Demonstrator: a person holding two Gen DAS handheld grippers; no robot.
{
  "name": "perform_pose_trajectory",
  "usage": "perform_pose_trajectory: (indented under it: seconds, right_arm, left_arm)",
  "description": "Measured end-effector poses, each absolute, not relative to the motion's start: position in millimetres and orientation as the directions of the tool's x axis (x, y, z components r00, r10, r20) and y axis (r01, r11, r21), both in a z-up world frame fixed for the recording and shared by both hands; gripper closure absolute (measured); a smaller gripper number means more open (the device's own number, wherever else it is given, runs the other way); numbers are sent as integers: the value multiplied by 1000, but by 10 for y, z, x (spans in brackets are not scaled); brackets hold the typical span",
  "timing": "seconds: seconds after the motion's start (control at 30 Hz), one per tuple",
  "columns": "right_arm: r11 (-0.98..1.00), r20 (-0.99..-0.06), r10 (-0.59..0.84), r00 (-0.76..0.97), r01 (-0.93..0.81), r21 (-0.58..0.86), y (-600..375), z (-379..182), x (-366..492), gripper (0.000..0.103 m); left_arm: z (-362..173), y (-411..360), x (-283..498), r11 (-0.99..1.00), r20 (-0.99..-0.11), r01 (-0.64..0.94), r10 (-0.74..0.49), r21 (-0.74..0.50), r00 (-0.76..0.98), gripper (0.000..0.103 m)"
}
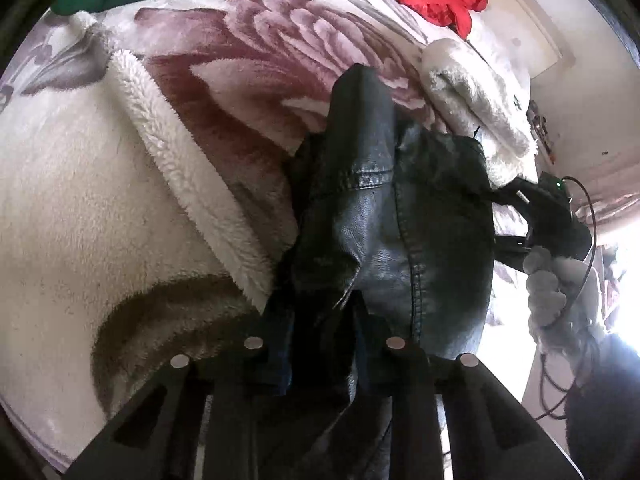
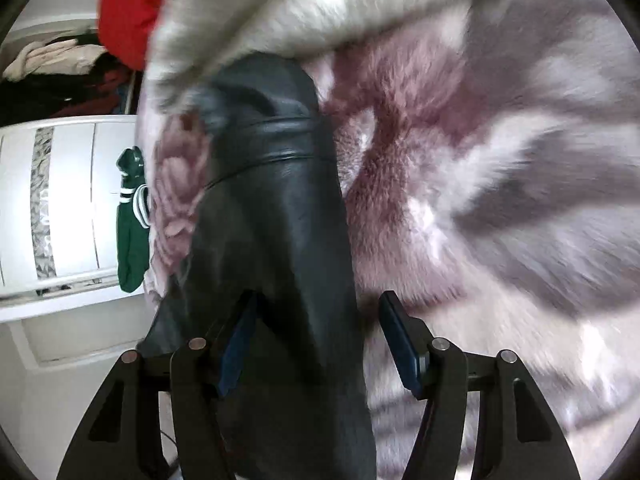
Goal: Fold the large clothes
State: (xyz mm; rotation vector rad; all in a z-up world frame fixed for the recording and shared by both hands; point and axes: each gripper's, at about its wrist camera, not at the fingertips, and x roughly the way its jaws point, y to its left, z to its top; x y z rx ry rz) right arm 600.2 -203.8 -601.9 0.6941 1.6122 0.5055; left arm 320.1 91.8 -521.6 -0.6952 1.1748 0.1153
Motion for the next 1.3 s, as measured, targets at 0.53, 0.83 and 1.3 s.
perform_pose_trajectory:
  seconds: [0.53,0.83,1.3]
  right_arm:
    - [781,-785,613,-90,218,585,-2530,-5888,6013,43]
    - [785,-791,608,-75,206,584,-2832,-5789,5788,40]
    - [721,-759,651,-28,337,606,-3168,-5942,5533,40]
  left_arm:
    - [-5182,1146,3252,675,-773,-386,-489,-629,404,71]
    - [-5283,1253,4038,668,-719,-322,-480,-671,502,97]
    - [-5723,1455,4441,543,-660,-382,-674,-748,333,87]
